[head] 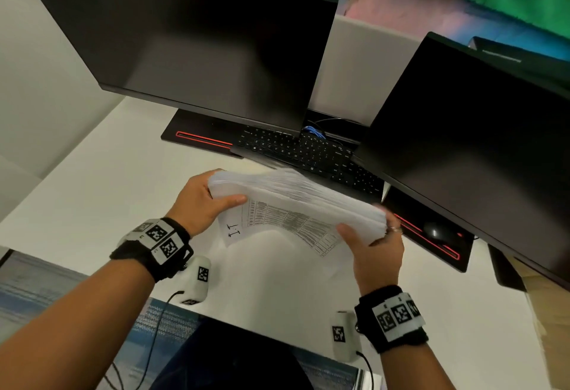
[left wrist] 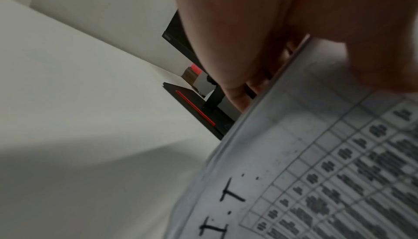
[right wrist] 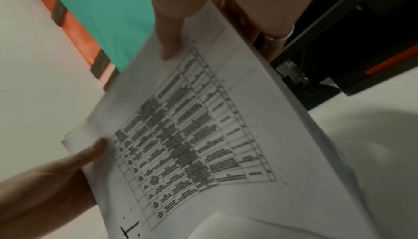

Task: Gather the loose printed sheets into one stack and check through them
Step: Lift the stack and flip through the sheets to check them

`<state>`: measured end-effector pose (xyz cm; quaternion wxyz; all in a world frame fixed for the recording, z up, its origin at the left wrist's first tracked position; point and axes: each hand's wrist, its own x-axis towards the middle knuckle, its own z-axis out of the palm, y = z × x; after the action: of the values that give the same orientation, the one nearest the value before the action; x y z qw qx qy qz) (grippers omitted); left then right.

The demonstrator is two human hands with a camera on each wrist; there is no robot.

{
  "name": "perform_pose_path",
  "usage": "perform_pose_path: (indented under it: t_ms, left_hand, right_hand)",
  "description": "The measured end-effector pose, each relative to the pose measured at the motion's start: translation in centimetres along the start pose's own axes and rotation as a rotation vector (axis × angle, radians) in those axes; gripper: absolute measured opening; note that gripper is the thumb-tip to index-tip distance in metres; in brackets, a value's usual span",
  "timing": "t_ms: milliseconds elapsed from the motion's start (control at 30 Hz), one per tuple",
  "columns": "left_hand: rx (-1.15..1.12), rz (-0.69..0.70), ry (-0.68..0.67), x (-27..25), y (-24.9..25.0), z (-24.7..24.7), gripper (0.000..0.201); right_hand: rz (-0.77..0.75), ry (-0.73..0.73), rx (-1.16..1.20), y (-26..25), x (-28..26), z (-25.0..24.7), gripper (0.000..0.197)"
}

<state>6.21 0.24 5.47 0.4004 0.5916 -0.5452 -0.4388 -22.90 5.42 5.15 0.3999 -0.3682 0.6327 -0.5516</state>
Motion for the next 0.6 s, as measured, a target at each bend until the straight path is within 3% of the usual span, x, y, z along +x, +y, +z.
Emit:
perform_pose_path:
  t_ms: [67, 133, 200, 300, 367, 467, 533, 600]
  left_hand:
    - [0.007, 0.048, -0.020, 0.0, 0.6, -0.1, 0.024]
    - [-0.021, 0.123, -0.010, -0.1, 1.2, -0.5, 0.019]
    - [-0.084, 0.147, -0.057, -0.5, 1.2, -1.0, 0.029]
    - [-0.214, 0.028, -0.200, -1.5, -0.4, -0.7, 0.055]
    - [-0.145, -0.011, -0.143, -1.6, -1.4, -0.2, 0.056]
    - [-0.016, 0.014, 0.017, -1.5, -0.9, 0.4, 0.032]
    - [-0.017, 0.090, 0.077, -1.7, 0.0, 0.5, 0.019]
    - [-0.047, 0.132, 0.112, -1.9, 0.5, 0.6, 0.020]
  right_hand:
    - [-0.005, -0.010, -0.077, -0.4, 0.5, -0.4, 0.034]
    - [-0.060, -0.008, -0.023, -1.0, 0.8, -0.9, 0.033]
    - [-0.098, -0.010, 0.050, -1.5, 0.3, -1.5, 0.039]
    - [-0.113, -0.066, -0.010, -0.1, -0.6, -1.4, 0.056]
    - [-0.104, -0.070, -0.071, 0.8, -0.7, -1.0, 0.060]
    - [-0.069, -0.044, -0.049, 0.7, -0.3, -0.7, 0.041]
    - [-0.140, -0.029, -0.052, 0.0, -0.5, -0.7, 0.035]
    - [-0.236, 0.002, -0.069, -0.8, -1.0, -0.8, 0.043]
